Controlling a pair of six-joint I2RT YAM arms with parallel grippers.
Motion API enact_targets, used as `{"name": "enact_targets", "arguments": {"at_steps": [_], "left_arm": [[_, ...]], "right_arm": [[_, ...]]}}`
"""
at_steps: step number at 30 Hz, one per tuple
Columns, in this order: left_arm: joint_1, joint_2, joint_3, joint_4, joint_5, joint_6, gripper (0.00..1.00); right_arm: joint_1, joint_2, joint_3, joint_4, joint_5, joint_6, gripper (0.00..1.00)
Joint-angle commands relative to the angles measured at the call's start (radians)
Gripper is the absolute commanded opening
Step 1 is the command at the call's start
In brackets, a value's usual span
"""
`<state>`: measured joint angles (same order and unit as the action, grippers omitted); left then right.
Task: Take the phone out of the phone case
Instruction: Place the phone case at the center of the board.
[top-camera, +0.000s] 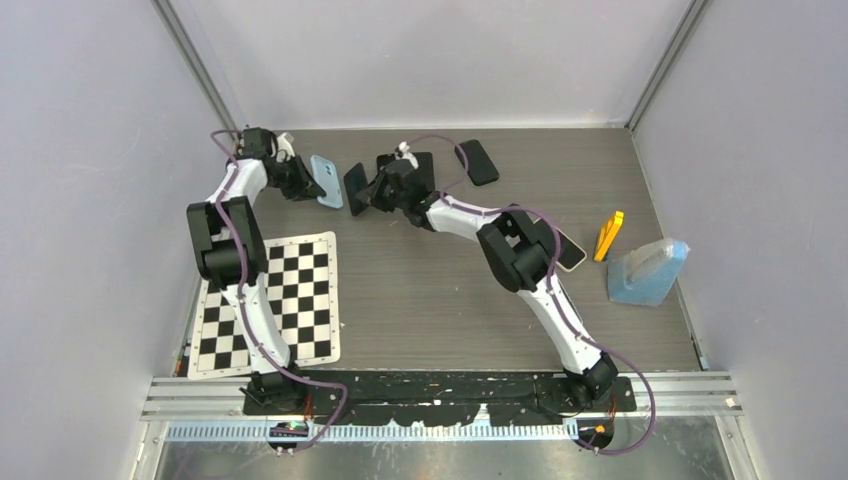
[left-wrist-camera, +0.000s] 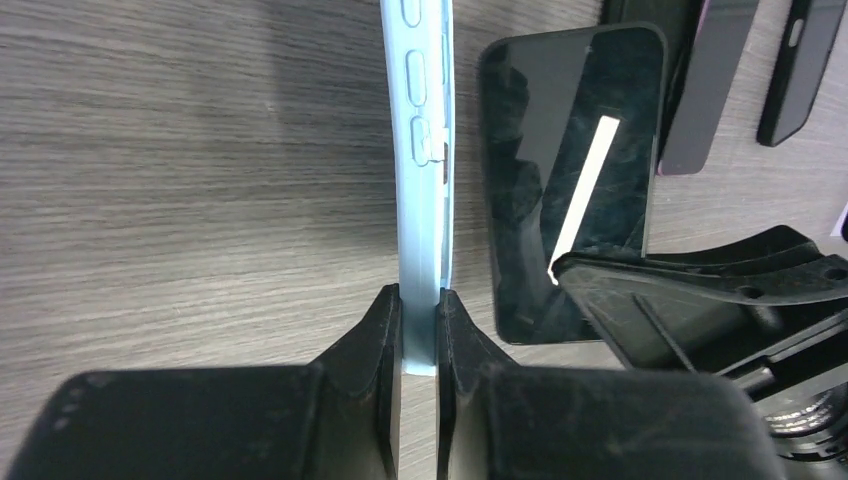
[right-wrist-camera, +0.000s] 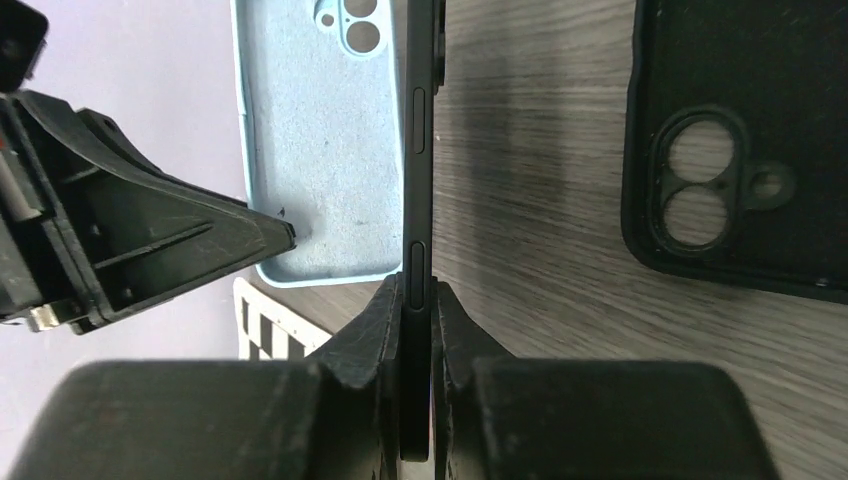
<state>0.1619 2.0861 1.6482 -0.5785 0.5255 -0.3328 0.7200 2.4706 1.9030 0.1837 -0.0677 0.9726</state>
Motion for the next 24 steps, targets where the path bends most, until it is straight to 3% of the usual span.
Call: {"name": "enact_targets", "arguments": {"at_steps": [1, 4, 8, 15, 20, 24], "left_arm": [[0.001, 0.030, 0.076, -0.065, 0.019, 0.051, 0.00], [0.002, 0.081, 0.138, -0.181, -0.046, 0.075, 0.01], [0.001, 0.106, 0.158, -0.252, -0.166, 0.082, 0.16], [0.002, 0.133, 0.203, -0.318, -0.359, 0.064, 0.54], [0.002, 0.118, 0.230, -0.327, -0.453, 0.032, 0.63], [0.000, 0.043, 0.205, -0.305, -0.434, 0.004, 0.66]], "right_arm": [[0.013, 0.019, 0.125, 0.064, 0.063, -0.040, 0.01], [0.013, 0.054, 0.129, 0.059, 0.065, -0.045, 0.01], [0.015, 0.087, 0.124, 0.064, 0.098, -0.013, 0.01], [0.015, 0.152, 0.187, 0.035, 0.068, -0.003, 0.08], [0.015, 0.249, 0.323, -0.077, -0.023, -0.014, 0.12], [0.016, 0.280, 0.389, -0.157, -0.064, -0.042, 0.16]]}}
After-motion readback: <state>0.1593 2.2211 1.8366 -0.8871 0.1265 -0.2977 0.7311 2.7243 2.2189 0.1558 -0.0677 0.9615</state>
